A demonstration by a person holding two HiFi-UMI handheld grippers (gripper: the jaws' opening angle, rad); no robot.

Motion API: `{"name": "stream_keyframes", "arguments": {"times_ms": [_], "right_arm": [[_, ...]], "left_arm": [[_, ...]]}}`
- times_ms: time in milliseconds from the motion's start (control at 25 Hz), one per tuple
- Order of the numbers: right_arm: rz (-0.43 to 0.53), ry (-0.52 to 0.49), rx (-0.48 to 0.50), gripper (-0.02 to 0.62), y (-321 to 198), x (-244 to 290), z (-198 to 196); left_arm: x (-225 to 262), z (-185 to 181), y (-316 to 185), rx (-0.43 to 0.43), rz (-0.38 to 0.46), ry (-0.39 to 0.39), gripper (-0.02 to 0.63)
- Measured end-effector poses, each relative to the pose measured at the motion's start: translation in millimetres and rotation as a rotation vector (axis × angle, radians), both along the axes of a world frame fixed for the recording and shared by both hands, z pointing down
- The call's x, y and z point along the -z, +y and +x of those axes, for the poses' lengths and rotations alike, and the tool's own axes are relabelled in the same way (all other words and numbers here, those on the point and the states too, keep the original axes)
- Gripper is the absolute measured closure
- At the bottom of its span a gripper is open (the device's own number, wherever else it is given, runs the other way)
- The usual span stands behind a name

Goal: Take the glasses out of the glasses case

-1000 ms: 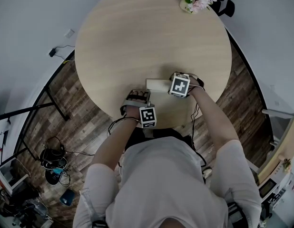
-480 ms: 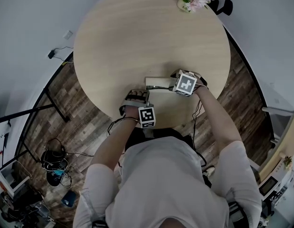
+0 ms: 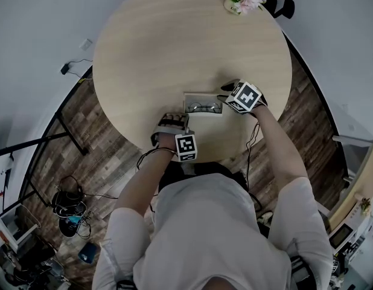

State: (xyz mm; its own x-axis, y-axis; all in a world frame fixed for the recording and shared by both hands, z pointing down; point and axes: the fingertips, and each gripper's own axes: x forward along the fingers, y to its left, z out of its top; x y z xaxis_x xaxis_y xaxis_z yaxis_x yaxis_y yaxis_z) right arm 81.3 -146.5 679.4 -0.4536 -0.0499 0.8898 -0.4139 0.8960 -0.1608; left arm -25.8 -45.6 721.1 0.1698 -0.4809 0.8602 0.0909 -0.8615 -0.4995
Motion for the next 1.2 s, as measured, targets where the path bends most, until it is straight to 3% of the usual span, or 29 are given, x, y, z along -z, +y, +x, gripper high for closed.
{"name": "stream_keyframes", "arguments": {"times_ms": [240, 440, 520, 800, 1040, 1200], "right_arm": [[0.025, -0.073, -0.108, 0.482, -1, 4, 1], [0.14, -0.114, -0.106, 0.519, 0, 23, 0], [0.176, -0.142, -0.084, 0.577, 5, 34, -2], [0.239, -0.185, 0.004, 0.583, 37, 60, -13], [0.286, -0.141, 0.12, 0.583, 71, 58, -31], [0.382, -0.019, 0.25, 0.583, 89, 48, -35]], "left_arm": [[-1, 0, 1, 0.003, 0.006, 0.001, 0.598], [0, 0, 0, 0.003, 0.007, 0.002, 0.598], [0, 0, 1, 0.004, 0.006, 0.007, 0.598], [0, 0, 1, 0.0, 0.008, 0.005, 0.598], [-1, 0, -1, 0.001, 0.004, 0.01, 0.598], [0, 0, 2, 0.002, 0.008, 0.014, 0.598]]}}
